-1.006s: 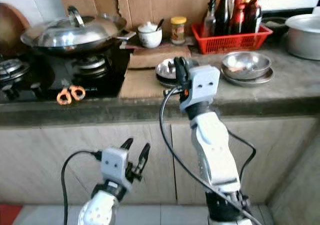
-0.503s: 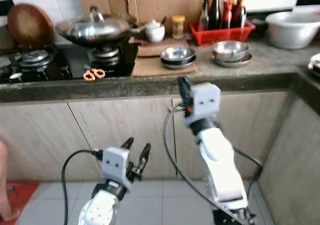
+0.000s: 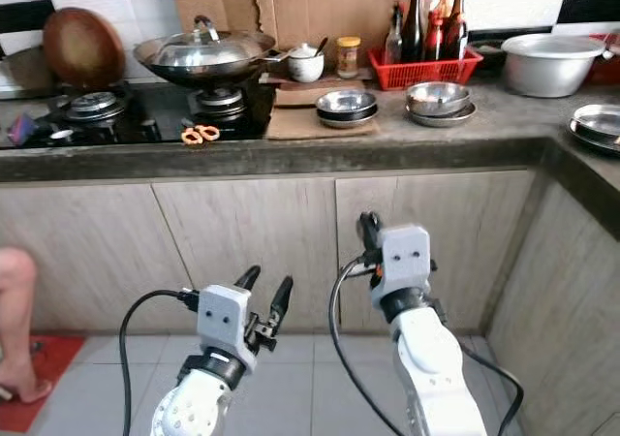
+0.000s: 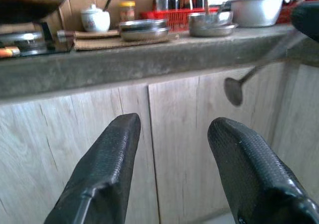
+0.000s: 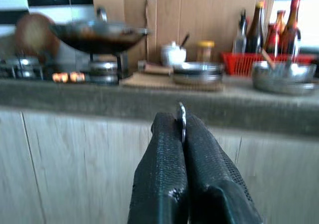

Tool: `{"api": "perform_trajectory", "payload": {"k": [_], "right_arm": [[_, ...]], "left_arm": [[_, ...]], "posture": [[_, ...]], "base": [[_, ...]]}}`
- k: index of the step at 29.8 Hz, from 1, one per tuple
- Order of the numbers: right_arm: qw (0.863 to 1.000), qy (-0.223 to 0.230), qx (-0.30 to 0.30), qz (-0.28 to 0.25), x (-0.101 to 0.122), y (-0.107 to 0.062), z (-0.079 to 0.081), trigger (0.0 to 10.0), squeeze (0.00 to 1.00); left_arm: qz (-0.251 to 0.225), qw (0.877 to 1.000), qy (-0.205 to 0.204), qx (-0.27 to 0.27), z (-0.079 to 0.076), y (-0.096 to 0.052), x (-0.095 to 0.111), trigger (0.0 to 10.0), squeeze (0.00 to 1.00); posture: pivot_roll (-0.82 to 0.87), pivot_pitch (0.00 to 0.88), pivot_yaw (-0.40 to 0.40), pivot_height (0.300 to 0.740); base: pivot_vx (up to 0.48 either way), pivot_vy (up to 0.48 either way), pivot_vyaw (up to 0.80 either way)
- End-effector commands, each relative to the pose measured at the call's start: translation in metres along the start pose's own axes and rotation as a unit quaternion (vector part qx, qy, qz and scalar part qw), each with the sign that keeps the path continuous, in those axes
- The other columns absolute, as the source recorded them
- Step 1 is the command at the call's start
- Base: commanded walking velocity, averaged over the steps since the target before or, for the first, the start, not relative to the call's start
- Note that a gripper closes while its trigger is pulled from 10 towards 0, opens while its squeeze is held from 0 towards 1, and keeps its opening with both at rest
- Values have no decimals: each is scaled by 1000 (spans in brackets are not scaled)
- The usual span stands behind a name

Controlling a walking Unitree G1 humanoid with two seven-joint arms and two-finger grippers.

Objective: Kitchen organization

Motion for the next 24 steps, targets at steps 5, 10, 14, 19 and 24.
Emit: {"api": "perform_trajectory", "payload": {"k": [5, 10, 14, 19, 24], "right_arm": [[1000, 10, -19, 6, -1, -6, 0, 10000, 0], [999, 14, -29, 13, -5, -9, 0, 10000, 0], [999, 17, -34, 14, -5, -10, 0, 10000, 0], [999, 12, -32, 17, -6, -12, 0, 10000, 0], [999, 12, -34, 21, -7, -13, 2, 10000, 0]], "left_arm": [[0, 1000, -4, -6, -1, 2, 2, 10000, 0], [-1, 1000, -6, -7, 0, 1, 2, 10000, 0], [-3, 1000, -7, -7, 0, 1, 2, 10000, 0], [-2, 1000, -8, -8, 0, 1, 2, 10000, 0], [-1, 1000, -9, -7, 1, 1, 2, 10000, 0]], "posture": [[25, 7, 15, 740], [24, 8, 18, 740], [26, 8, 19, 740], [25, 8, 21, 740], [24, 10, 20, 740]], "base": [[0, 0, 0], [0, 0, -400], [0, 0, -800], [0, 151, -800], [0, 300, -793]]}}
Point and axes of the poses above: a point about 5 cm out from each wrist's last joint towards the gripper, its own y axis pointing out of the wrist towards the gripper, its own x axis along the axis of the wrist's last joint, z = x × y, the point moved 3 cm from there along y, pointing out of the wrist towards the gripper, and after that the axes turned 15 degrees about y, right-handed, at the moved point
